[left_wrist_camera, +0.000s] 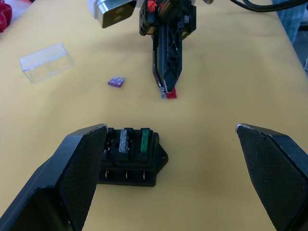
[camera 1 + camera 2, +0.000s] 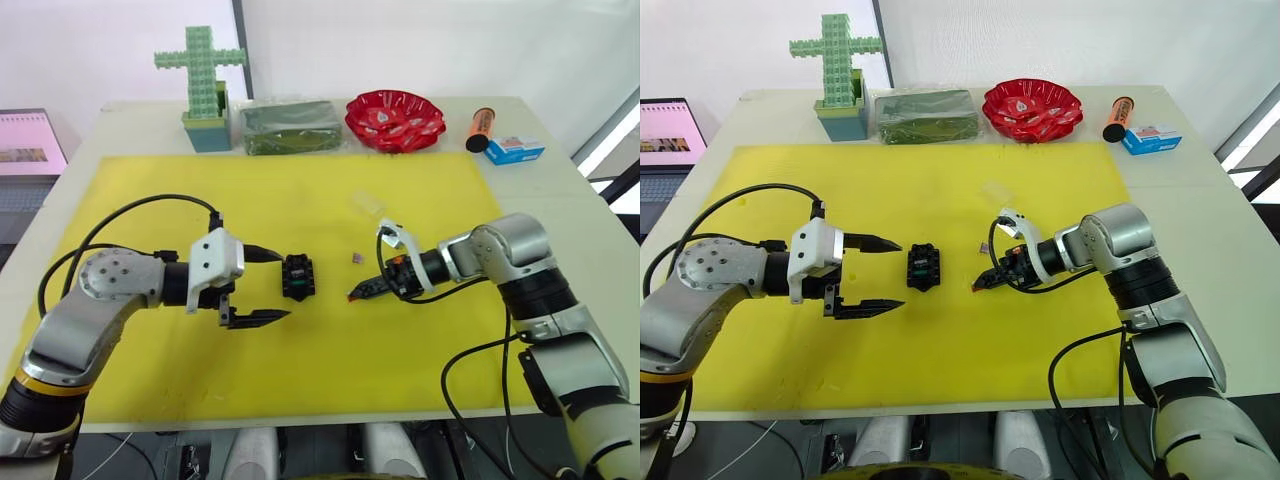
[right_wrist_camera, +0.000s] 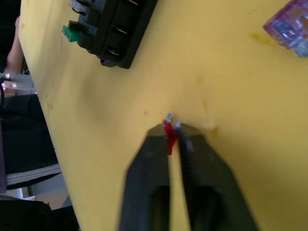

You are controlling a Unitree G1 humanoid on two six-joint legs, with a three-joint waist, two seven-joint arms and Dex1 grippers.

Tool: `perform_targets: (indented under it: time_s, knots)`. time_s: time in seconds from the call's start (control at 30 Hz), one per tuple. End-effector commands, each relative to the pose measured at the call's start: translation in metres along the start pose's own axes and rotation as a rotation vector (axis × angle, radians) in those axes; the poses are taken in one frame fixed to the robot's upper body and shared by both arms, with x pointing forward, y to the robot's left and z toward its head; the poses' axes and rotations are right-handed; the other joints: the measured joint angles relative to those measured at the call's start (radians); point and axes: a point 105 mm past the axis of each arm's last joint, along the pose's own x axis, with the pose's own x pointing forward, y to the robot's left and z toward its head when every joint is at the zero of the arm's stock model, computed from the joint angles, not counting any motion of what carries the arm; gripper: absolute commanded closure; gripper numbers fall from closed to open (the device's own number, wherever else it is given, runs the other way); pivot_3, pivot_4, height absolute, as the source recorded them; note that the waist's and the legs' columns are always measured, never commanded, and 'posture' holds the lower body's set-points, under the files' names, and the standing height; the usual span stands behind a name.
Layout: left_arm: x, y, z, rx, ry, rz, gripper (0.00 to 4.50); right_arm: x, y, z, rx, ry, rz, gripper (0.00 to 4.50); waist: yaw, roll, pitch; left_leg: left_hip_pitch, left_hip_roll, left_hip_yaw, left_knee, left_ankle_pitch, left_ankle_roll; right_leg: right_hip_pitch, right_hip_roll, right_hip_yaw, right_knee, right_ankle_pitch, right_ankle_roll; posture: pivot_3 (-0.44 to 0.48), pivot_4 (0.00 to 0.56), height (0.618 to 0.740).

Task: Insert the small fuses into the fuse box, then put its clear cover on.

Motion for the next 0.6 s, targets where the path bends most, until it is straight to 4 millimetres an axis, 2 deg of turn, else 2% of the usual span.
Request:
perform_targets:
  time_s: [0.03,0.6]
  knots:
    - [0.000,-0.001,0.008,0.036,-0.022,0.006,0.00,-0.003,0.002,0.008,-0.026,-0.014,-0.002,4.47,0.001,0.000,0.000,0.000,0.000,0.000,0.000,0.000,0.000,0.000,0.000,0.000,0.000,0.000,0.000,0.000,0.150,0.740]
    - [0.003,0.001,0.008,0.047,-0.030,0.015,0.00,-0.015,0.006,0.005,0.000,-0.061,0.002,4.47,0.003,0.000,0.000,0.000,0.000,0.000,0.000,0.000,0.000,0.000,0.000,0.000,0.000,0.000,0.000,0.000,0.150,0.740]
